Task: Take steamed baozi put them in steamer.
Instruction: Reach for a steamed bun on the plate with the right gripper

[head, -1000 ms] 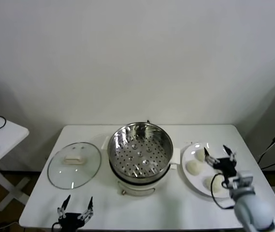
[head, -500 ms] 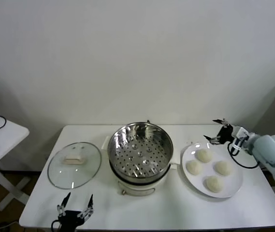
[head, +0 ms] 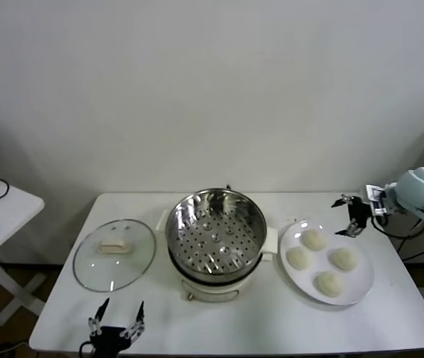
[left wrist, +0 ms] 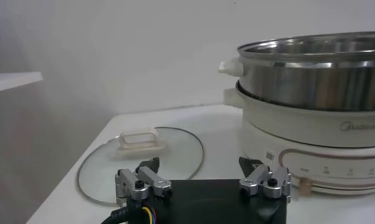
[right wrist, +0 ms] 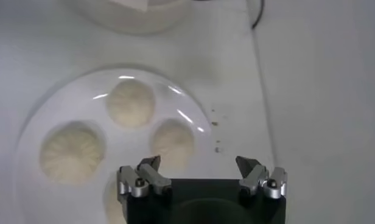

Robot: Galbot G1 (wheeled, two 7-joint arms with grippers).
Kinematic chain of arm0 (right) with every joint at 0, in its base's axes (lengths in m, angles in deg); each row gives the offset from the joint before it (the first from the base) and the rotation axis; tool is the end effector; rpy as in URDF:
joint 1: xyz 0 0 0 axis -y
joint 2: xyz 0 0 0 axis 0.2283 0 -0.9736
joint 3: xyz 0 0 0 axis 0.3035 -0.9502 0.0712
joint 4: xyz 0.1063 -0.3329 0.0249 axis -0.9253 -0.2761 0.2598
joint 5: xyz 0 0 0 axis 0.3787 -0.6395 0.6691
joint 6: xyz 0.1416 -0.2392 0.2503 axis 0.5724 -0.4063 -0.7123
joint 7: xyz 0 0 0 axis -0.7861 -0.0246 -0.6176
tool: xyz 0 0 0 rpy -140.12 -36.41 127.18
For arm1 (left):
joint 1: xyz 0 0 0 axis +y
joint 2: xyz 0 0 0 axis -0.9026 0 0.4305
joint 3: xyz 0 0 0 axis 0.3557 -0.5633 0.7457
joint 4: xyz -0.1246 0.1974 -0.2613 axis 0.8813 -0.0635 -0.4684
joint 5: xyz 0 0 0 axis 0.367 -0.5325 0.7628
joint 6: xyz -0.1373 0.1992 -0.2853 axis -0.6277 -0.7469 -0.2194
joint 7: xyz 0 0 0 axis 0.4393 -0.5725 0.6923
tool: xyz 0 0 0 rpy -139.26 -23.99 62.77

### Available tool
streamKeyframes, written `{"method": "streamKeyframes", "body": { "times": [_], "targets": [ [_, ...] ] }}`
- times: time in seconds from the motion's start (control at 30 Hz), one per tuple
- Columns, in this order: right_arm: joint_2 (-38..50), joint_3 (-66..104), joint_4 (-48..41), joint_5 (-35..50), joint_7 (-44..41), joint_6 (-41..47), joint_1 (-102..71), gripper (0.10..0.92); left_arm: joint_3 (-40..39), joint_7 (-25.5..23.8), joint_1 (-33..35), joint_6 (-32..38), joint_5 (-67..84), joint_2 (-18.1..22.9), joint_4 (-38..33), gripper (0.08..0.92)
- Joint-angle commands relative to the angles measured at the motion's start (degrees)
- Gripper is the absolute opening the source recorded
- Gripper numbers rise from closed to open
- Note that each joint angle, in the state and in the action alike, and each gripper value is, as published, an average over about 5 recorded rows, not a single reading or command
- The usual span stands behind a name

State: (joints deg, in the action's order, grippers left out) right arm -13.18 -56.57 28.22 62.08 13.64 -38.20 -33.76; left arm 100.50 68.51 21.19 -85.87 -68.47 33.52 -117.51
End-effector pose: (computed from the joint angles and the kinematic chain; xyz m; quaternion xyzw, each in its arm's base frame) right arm 0.5272 -0.2404 -0.1605 0.4852 -0.6104 0.4885 0.3917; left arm 0.1017 0.0368 -0.3484 -0.0062 -0.9844 -0.0494 0.1688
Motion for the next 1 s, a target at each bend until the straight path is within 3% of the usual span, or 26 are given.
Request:
{"method": "streamKeyframes", "body": {
  "times": [0.03,0.5,1.0],
  "targets": [
    [-8.1,-19.3,-9.8,3.7,-5.4,-1.6,11.8,0.823,0.0,-0.1,0.0,0.1,-0.5,0.2,-0.4,0.823],
    [-19.6,-14.9,-20.4,-1.0,-1.4,-4.2,4.3,0.823,0.3,0.0,-0.4,0.2,-0.5,0.6,0.0,0.823],
    [-22.9,-11.4,-26.0,-6.4,0.0,-5.6,1.3,0.823,1.2,0.2,-0.8,0.3,-0.4,0.5,1.2,0.823]
  ]
}}
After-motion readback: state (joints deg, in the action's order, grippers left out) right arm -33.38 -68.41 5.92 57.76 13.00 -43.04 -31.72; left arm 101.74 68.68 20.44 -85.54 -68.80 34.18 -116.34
